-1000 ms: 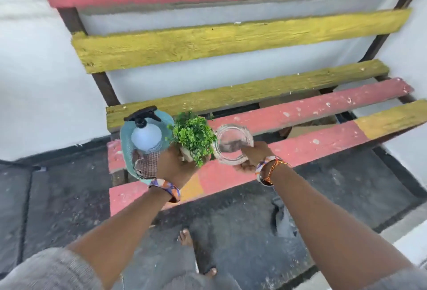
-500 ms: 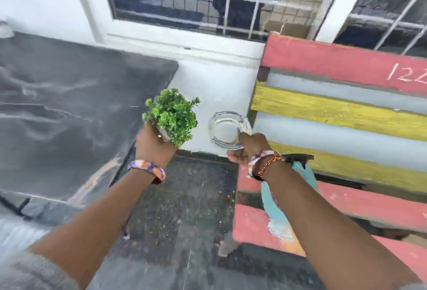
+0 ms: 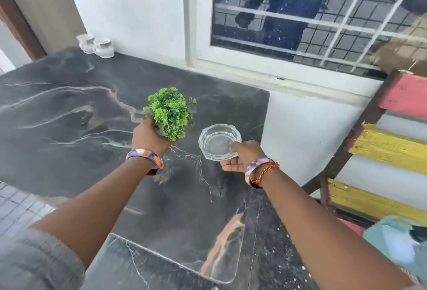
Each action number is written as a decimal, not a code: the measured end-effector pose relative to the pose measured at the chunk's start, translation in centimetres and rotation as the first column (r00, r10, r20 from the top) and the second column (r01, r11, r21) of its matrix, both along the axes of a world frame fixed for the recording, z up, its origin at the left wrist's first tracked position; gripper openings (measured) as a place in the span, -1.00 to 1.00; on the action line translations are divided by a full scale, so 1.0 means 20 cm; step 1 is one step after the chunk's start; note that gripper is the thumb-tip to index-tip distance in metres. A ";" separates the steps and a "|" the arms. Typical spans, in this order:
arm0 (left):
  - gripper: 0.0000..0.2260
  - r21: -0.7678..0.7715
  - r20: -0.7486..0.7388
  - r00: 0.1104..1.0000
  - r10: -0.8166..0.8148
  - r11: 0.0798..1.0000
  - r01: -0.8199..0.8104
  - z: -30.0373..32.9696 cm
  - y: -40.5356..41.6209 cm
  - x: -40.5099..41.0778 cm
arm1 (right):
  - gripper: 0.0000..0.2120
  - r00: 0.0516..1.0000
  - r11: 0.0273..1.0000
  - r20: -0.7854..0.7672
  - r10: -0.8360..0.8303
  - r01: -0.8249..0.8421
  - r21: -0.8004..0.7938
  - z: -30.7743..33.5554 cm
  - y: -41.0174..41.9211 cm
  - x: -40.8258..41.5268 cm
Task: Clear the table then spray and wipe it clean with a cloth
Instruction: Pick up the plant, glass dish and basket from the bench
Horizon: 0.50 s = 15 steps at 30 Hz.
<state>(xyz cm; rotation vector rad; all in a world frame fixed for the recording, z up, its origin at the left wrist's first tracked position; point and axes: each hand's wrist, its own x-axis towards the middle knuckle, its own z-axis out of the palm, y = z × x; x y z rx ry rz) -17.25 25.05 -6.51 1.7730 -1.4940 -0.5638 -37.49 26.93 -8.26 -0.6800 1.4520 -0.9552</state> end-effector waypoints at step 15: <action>-0.58 0.132 0.117 0.922 -0.369 0.926 0.353 -0.11 -1.03 -0.19 | -0.45 0.913 0.915 0.078 -0.400 0.403 -0.031 -0.14 -0.88 -0.11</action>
